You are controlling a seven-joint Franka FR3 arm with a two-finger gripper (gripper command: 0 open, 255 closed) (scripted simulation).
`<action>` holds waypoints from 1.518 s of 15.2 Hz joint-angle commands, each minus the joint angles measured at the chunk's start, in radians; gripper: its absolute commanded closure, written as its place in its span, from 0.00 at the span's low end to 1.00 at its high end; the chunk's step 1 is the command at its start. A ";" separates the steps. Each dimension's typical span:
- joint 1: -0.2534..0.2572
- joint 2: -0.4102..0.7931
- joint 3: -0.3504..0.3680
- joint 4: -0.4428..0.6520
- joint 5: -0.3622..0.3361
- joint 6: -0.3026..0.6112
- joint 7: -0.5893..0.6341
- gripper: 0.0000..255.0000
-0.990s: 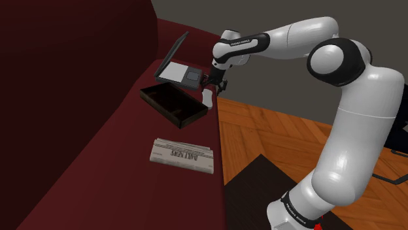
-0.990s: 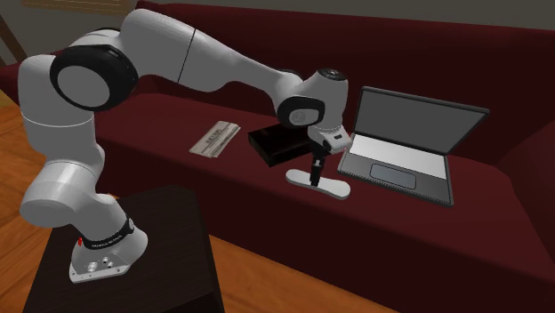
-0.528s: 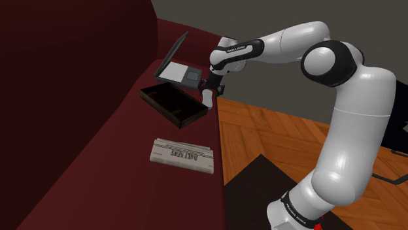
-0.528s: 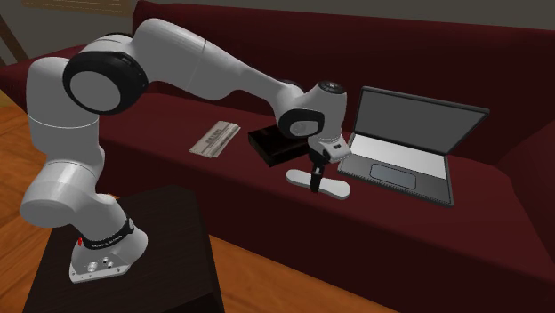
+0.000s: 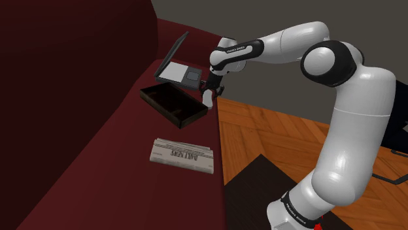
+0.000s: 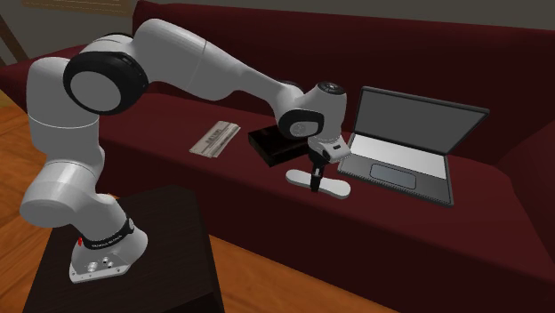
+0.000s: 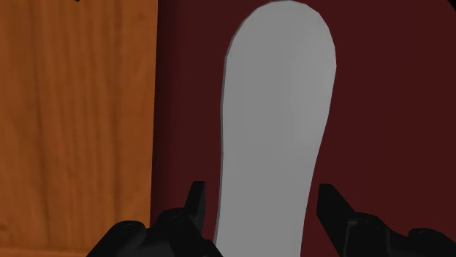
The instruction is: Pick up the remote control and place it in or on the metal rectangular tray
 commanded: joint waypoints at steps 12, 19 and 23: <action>0.000 -0.024 -0.001 0.020 -0.002 -0.044 0.003 1.00; 0.001 -0.059 -0.002 0.065 -0.006 -0.124 0.007 1.00; 0.001 -0.075 -0.003 0.096 -0.008 -0.171 0.010 1.00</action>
